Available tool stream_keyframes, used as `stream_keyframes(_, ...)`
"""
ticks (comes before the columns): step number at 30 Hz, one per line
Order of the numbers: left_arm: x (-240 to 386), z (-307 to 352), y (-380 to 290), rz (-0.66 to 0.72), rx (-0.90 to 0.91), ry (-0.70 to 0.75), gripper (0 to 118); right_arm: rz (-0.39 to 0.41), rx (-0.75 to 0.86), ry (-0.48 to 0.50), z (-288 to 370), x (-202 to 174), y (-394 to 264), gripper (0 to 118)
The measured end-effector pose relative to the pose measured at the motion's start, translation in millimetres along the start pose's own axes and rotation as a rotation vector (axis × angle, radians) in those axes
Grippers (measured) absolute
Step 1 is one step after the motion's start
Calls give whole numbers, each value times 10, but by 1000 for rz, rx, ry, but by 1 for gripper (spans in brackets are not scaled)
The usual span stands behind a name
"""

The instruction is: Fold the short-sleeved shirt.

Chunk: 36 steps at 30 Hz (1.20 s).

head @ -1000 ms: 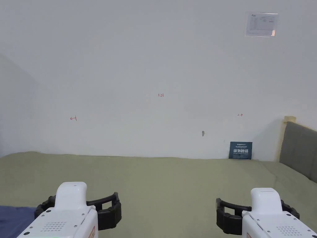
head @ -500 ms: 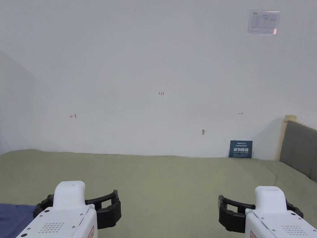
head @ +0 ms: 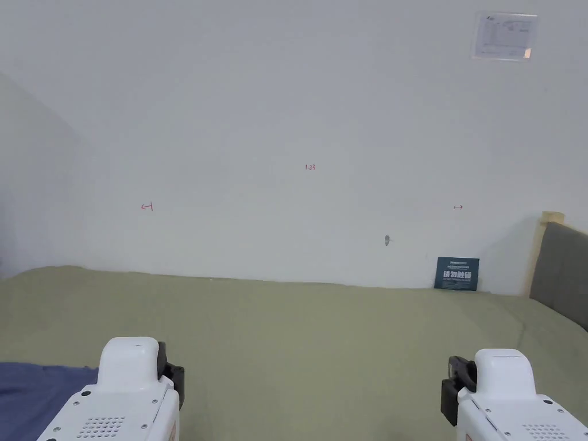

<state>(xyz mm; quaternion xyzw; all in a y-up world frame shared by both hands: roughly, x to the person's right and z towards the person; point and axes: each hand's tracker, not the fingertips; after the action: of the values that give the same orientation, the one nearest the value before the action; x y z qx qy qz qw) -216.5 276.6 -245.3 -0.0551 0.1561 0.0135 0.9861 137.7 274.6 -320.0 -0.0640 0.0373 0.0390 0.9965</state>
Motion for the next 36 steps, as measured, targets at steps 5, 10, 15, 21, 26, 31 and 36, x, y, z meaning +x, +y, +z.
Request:
stream_keyframes(5, -238, 91, 37, 11, -21, 3, 1, 2, -26, 93, -37, -336, 42, 0)
stream_keyframes(10, -826, 387, 77, 37, -33, 152, 1, 22, -11, 284, -84, -1059, 130, 0)
stream_keyframes(15, -1492, 825, 35, 44, -45, 332, 1, -6, -8, 489, -40, -1832, 229, 0)
stream_keyframes(21, -2074, 1364, -84, 89, -64, 508, 1, 20, -6, 650, 98, -2636, 229, 0)
stream_keyframes(26, -2262, 1571, -198, 99, -92, 557, 1, 49, -30, 727, 192, -2999, 129, 0)
stream_keyframes(31, -2385, 1403, -295, 127, -147, 559, 1, 60, -50, 740, 87, -3051, 76, 0)
stream_keyframes(36, -2559, 749, -289, 130, -234, 470, 1, 73, -68, 714, -227, -3141, 123, 0)
